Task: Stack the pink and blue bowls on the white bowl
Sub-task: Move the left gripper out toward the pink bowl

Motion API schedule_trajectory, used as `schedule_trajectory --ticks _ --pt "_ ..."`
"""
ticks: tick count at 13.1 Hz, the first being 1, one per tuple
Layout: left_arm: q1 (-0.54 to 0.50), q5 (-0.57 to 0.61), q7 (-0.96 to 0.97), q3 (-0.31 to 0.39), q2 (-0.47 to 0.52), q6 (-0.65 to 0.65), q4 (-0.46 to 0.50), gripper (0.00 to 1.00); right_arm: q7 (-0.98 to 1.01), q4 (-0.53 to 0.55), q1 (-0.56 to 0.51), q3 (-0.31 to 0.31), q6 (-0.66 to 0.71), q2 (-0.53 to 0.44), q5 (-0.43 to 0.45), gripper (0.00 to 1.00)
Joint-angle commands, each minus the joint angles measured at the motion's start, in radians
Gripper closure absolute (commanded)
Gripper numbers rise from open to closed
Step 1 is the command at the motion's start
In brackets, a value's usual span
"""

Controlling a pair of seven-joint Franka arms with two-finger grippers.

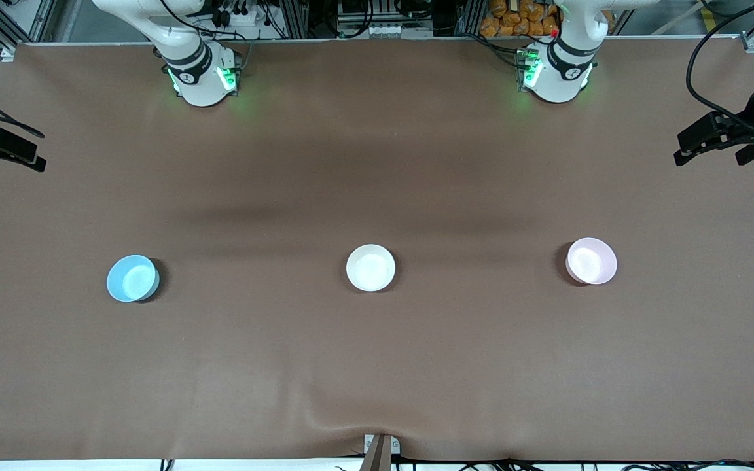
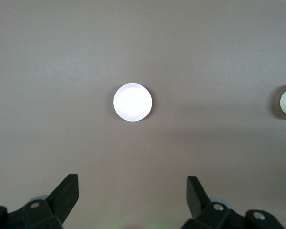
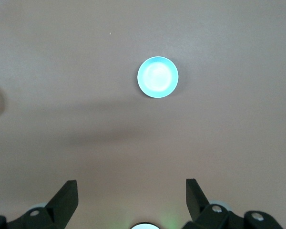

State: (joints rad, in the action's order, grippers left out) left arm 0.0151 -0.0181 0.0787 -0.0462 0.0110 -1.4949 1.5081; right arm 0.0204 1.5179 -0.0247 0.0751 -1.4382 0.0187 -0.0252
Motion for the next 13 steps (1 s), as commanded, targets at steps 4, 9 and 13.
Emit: schedule_trajectory --ticks 4,9,13 --pt "-0.003 0.003 -0.007 0.0 -0.011 0.01 -0.012 0.0 0.006 0.001 -0.014 -0.008 0.004 0.006 -0.013 0.0" --pt "-0.02 -0.006 -0.008 0.003 -0.019 0.004 0.044 0.0 0.007 0.004 -0.026 -0.006 0.002 0.007 -0.01 0.0" --pt "-0.033 -0.002 -0.016 0.003 -0.08 -0.028 0.08 0.0 0.007 0.001 -0.058 -0.008 -0.04 0.081 -0.013 0.0"
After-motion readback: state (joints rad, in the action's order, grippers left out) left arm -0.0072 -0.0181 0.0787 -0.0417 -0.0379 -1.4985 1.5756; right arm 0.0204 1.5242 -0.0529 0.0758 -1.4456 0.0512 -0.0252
